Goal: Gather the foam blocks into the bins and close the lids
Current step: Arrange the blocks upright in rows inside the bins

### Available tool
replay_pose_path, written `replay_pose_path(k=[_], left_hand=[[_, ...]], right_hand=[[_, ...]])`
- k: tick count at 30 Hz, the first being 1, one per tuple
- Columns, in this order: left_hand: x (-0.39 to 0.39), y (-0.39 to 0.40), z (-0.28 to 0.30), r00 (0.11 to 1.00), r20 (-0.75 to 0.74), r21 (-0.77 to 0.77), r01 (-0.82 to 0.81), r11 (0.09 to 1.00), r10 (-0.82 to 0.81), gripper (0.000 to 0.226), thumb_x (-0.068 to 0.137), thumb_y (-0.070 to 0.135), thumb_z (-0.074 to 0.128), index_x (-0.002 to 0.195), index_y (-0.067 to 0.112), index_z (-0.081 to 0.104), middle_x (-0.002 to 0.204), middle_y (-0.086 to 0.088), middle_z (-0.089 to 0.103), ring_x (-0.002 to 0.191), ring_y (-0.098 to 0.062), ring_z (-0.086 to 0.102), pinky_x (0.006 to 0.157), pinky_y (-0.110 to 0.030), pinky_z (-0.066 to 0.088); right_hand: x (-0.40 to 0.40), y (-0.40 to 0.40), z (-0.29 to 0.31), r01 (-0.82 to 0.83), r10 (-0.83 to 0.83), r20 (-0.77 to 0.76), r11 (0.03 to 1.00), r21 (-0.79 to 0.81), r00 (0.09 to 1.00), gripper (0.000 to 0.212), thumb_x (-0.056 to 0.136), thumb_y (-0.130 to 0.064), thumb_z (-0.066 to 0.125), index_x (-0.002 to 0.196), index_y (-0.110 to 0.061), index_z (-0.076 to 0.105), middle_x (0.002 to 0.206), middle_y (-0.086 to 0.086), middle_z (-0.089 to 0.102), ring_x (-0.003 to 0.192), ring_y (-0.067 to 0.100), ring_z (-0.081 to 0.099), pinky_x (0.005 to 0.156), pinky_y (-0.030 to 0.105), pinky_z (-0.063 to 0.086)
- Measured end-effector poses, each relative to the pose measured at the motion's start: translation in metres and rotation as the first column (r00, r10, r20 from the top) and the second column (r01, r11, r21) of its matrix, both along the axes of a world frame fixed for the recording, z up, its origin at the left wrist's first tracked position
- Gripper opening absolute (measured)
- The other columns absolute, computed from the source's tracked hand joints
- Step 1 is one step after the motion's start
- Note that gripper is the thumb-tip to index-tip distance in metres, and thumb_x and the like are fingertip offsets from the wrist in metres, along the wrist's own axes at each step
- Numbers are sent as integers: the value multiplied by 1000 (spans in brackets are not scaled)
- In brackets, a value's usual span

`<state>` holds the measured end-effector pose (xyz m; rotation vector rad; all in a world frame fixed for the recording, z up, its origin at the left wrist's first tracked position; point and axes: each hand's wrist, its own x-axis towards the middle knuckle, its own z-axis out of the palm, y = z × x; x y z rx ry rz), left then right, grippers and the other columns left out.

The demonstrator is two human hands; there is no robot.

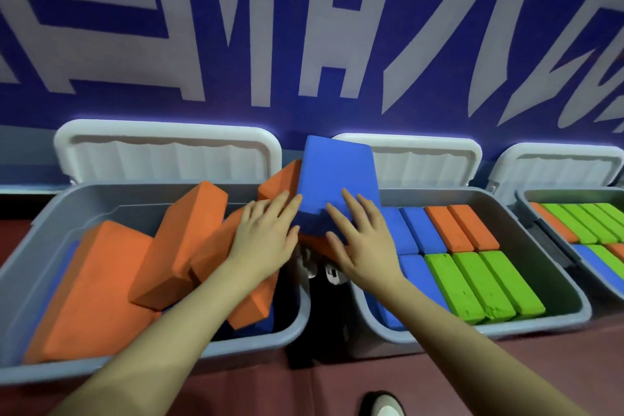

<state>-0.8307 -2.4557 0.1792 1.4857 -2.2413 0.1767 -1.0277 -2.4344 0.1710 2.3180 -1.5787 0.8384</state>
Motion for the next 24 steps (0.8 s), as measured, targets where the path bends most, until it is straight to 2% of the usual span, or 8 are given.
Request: replay_pose_path(k=[3, 7, 9, 11, 14, 17, 19, 24], left_hand=[[32, 11, 0, 997, -13, 44, -73, 996, 74, 53, 80, 33, 38, 119, 10, 66, 118, -10, 66, 92, -33, 66, 81, -46, 52], [86, 32, -15, 983, 6, 106, -181, 978, 182, 51, 80, 30, 38, 115, 9, 68, 113, -11, 68, 89, -32, 67, 78, -42, 53], [112, 44, -25, 973, 4, 181, -226, 957, 229, 51, 80, 29, 36, 112, 8, 69, 112, -12, 69, 87, -34, 68, 75, -44, 54], [134, 55, -37, 965, -12, 252, -250, 935, 262, 52, 81, 29, 35, 116, 8, 67, 118, -13, 66, 93, -36, 66, 79, -46, 52], [155, 67, -55, 952, -38, 370, -270, 889, 304, 58, 84, 31, 38, 140, 15, 48, 146, -10, 44, 127, -34, 48, 103, -45, 35], [167, 66, -74, 968, 57, 467, -244, 850, 246, 68, 95, 39, 46, 153, 26, 13, 160, 0, 12, 144, -24, 20, 113, -38, 17], [169, 62, -82, 969, 96, 484, -245, 840, 228, 80, 94, 45, 51, 153, 30, -1, 161, 2, 5, 146, -22, 16, 114, -37, 16], [160, 47, -100, 962, 87, 391, -272, 879, 259, 91, 87, 57, 55, 152, 31, -2, 161, -2, 4, 144, -24, 21, 113, -37, 19]], right_hand=[[32, 1, -1, -202, 199, -78, 978, -40, 977, 43, 97, -40, 45, 133, -19, 54, 142, 10, 50, 121, 32, 47, 100, 40, 39], [85, 4, -10, -311, 326, -96, 939, 150, 940, 48, 93, -44, 46, 132, -18, 57, 132, 10, 57, 108, 30, 58, 82, 39, 51], [110, 6, -16, -275, 307, -83, 922, 273, 948, 56, 90, -54, 41, 137, -25, 51, 135, 10, 55, 110, 32, 59, 80, 43, 54], [132, 9, -26, -204, 257, -80, 889, 409, 963, 65, 89, -63, 36, 148, -36, 31, 151, 9, 36, 125, 35, 47, 93, 46, 47], [153, 10, -42, -142, 194, -36, 820, 554, 980, 81, 86, -66, 50, 151, -38, 11, 161, 8, 7, 140, 34, 28, 105, 46, 38], [167, 10, -52, -109, 120, 17, 817, 567, 993, 94, 78, -64, 63, 151, -28, 16, 160, 9, -1, 143, 33, 21, 103, 46, 41], [172, 8, -58, -102, 94, 42, 836, 538, 995, 90, 80, -58, 66, 149, -24, 20, 160, 11, 1, 142, 34, 21, 100, 46, 44], [164, 9, -67, -163, 91, 166, 852, 497, 982, 81, 83, -52, 65, 149, -30, 23, 161, 3, 0, 143, 28, 22, 93, 43, 49]])
